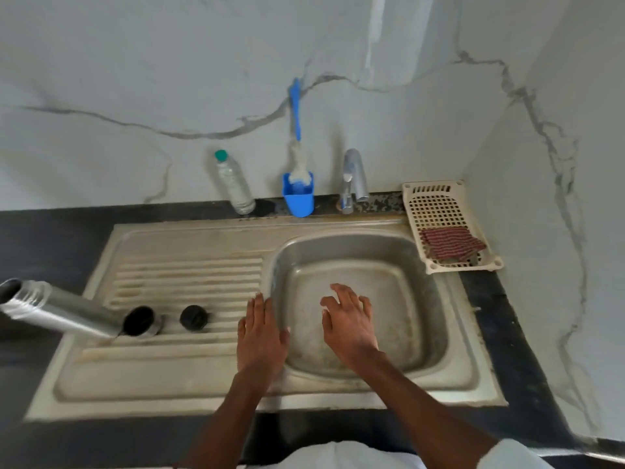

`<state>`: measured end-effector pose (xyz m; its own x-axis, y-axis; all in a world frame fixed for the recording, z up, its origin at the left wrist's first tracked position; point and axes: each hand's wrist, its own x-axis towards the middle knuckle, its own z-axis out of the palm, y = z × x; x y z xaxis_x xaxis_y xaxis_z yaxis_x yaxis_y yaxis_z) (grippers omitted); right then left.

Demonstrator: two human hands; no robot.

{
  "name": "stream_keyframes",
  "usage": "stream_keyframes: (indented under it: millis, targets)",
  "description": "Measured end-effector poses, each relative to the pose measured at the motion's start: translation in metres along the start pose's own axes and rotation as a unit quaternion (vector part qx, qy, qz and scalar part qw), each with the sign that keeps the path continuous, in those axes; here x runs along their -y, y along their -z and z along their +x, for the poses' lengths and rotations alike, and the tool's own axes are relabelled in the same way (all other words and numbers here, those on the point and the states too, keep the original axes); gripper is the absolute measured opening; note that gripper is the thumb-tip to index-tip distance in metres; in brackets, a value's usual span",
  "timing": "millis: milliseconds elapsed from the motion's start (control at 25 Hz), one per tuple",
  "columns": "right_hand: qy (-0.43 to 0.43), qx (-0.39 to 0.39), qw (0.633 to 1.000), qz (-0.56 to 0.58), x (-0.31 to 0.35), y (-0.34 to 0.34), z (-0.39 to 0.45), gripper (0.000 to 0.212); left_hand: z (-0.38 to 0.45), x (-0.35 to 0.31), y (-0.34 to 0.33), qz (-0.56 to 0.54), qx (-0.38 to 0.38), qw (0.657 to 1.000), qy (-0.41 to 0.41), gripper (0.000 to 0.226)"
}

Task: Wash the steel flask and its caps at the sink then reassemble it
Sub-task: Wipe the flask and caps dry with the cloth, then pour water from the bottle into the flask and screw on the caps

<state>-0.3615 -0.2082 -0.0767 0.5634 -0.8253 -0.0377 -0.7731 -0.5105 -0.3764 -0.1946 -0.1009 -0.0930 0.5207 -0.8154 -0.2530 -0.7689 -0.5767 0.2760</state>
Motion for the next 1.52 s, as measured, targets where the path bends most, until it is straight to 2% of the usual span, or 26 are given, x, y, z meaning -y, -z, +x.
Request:
stream_keyframes:
  millis: [120, 280, 440, 600, 720, 800, 880, 960, 1040, 1240, 1360, 1520]
  targets:
    - [0.002, 0.056, 0.998, 0.006, 0.017, -0.012, -0.005, 0.031, -0.005, 0.030, 0.004, 0.002, 0.062, 0.997, -0.040, 0.081]
    - [0.020, 0.082, 0.996, -0.002, 0.041, -0.016, -0.007, 0.042, -0.003, 0.044, 0.013, -0.054, 0.062, 0.994, -0.066, 0.077]
    - [0.037, 0.084, 0.996, -0.004, 0.067, -0.018, -0.008, 0.049, -0.013, 0.071, 0.020, -0.143, -0.046, 0.988, -0.046, 0.062]
    - [0.050, 0.096, 0.994, 0.011, 0.086, -0.024, -0.001, 0.043, -0.016, 0.088, 0.036, -0.186, -0.111, 0.975, -0.045, 0.045]
    - [0.047, 0.090, 0.993, 0.066, 0.105, -0.021, 0.006, 0.043, -0.014, 0.090, 0.051, -0.214, -0.164, 0.962, -0.050, 0.041]
    - [0.033, 0.074, 0.990, 0.119, 0.118, -0.014, 0.019, 0.043, -0.006, 0.093, 0.063, -0.205, -0.212, 0.954, -0.055, 0.042]
    - [0.037, 0.064, 0.987, 0.140, 0.129, -0.004, 0.041, 0.043, 0.015, 0.097, 0.077, -0.138, -0.240, 0.957, -0.087, 0.049]
    - [0.063, 0.056, 0.988, 0.132, 0.138, 0.009, 0.071, 0.043, 0.044, 0.101, 0.098, -0.048, -0.198, 0.973, -0.107, 0.059]
    - [0.066, 0.047, 0.988, 0.130, 0.147, 0.022, 0.104, 0.044, 0.076, 0.106, 0.117, -0.012, -0.131, 0.988, -0.085, 0.068]
    - [0.023, 0.040, 0.985, 0.167, 0.167, 0.036, 0.177, 0.055, 0.145, 0.116, 0.122, -0.021, -0.003, 1.000, -0.013, 0.083]
    - [-0.006, 0.038, 0.981, 0.189, 0.178, 0.032, 0.220, 0.061, 0.173, 0.121, 0.109, -0.003, 0.051, 0.999, 0.001, 0.095]
    - [-0.050, 0.028, 0.982, 0.182, 0.191, 0.015, 0.275, 0.098, 0.196, 0.137, 0.088, 0.055, 0.106, 0.992, -0.027, 0.102]
